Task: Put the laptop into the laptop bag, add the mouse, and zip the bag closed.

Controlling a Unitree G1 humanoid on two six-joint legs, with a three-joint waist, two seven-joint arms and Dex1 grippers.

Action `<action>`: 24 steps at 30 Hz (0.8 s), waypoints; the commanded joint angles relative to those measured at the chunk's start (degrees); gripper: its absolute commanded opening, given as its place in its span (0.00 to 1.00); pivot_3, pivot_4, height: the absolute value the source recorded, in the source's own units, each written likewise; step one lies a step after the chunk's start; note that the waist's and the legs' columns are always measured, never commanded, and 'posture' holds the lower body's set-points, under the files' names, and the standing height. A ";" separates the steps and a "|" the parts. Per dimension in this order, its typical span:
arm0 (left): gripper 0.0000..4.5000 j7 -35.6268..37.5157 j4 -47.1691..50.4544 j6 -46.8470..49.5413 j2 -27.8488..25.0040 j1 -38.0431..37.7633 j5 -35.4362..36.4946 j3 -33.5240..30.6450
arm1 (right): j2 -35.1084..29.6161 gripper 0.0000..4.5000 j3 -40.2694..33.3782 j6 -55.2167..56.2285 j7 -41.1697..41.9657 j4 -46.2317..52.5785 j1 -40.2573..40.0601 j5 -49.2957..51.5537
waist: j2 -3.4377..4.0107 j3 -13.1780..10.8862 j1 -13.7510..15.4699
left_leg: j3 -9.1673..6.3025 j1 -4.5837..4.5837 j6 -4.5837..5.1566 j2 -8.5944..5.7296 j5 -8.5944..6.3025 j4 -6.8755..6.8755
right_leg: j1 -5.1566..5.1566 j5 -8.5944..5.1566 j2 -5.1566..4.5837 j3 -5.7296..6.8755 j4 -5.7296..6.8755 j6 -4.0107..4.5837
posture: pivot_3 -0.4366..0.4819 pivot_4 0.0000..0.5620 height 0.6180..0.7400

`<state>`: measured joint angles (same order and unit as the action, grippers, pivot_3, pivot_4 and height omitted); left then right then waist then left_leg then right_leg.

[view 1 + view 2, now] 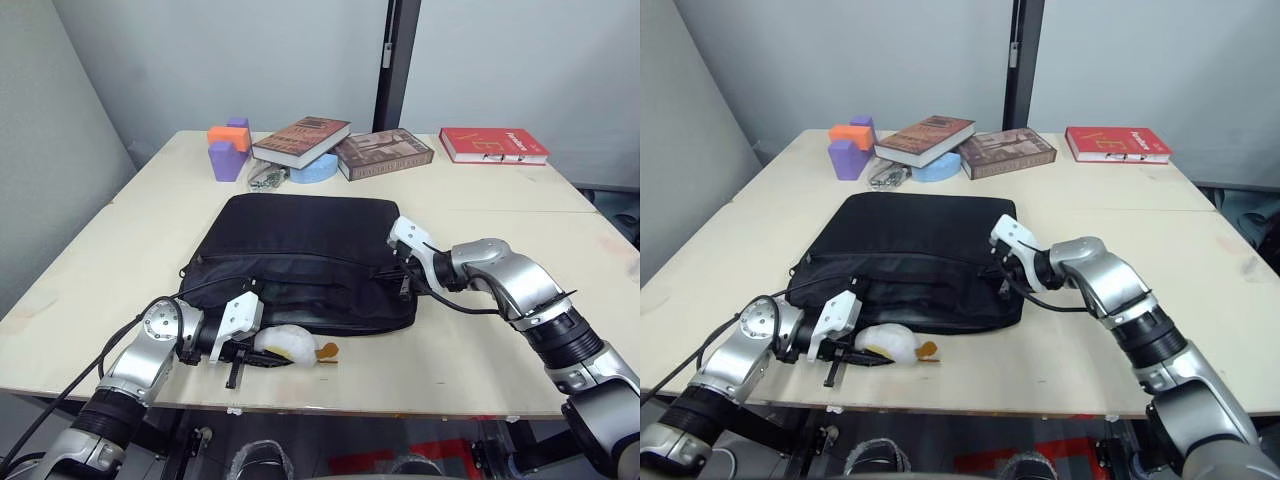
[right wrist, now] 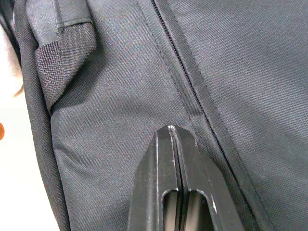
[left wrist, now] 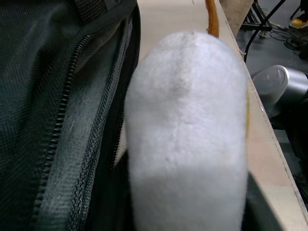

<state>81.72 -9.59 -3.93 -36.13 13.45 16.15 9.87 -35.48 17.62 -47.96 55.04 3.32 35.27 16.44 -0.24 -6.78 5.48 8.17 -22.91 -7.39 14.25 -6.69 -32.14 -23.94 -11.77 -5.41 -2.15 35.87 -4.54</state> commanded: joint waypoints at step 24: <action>0.01 -3.31 7.96 9.81 7.55 11.62 0.17 7.90 | -0.26 0.00 1.22 -3.79 0.19 1.99 -1.22 0.09 | 0.00 0.00 -0.02 | 0.03 -0.02 0.00 -0.01 0.00 0.05 | -0.02 0.00 0.00 -0.02 -0.07 -0.01 | 0.48 0.27 1.00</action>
<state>78.64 -1.08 6.07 -29.55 23.72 16.38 17.14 -35.74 17.76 -50.32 55.16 5.31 35.06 16.52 -0.23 -6.78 5.46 8.20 -22.92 -7.40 14.24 -6.69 -32.09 -23.96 -11.77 -5.41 -2.18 35.80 -4.55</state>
